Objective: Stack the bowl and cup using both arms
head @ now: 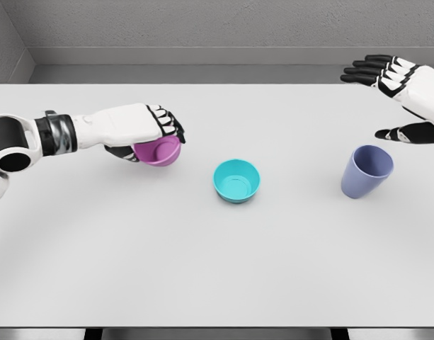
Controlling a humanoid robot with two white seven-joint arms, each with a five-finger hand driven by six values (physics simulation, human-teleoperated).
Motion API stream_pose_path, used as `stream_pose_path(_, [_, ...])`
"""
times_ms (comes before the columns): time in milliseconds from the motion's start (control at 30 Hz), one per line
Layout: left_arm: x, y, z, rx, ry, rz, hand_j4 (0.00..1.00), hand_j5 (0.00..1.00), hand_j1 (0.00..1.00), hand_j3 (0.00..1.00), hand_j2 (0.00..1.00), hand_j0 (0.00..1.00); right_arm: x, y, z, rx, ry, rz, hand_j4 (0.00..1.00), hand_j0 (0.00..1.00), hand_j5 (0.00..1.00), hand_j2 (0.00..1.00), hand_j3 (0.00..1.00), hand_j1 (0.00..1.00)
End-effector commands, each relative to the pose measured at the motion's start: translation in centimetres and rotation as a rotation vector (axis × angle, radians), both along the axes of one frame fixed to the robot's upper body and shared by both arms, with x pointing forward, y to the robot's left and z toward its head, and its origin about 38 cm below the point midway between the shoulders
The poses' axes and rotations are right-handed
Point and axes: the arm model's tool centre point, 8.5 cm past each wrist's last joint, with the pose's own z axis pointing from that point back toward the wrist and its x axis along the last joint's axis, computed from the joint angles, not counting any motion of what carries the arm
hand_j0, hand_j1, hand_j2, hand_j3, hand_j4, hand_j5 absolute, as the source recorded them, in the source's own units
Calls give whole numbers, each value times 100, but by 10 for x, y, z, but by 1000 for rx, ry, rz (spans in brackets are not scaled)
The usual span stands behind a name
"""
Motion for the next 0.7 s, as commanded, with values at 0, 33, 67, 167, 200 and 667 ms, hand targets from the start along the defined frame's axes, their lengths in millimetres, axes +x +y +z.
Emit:
stream_pose_path(0, [-4,-19,5,-35,-11,-40,55,55,55,55,55,55,0,-1,1,4,3,-2,100,100,100,100,100,100])
stream_pose_path(33, [-5,-27,3,-44,-9,-55,56,56,56,56,56,56,0,0,1,6,1,-1,100,100,100,100,100,100])
stream_pose_path(67, [-5,-31,3,-42,-7,-63,56,56,56,56,56,56,0,0,1,6,1,-1,100,100,100,100,100,100])
stream_pose_path(167, [-8,-51,3,-67,-8,-101,56,56,56,56,56,56,0,0,1,6,1,-1,100,100,100,100,100,100])
stream_pose_path(200, [-9,-57,3,-75,-6,-112,56,56,56,56,56,56,0,0,1,6,1,-1,100,100,100,100,100,100])
stream_pose_path(667, [-21,-122,3,-34,-9,-276,57,57,57,57,57,57,0,-1,1,6,2,-2,100,100,100,100,100,100])
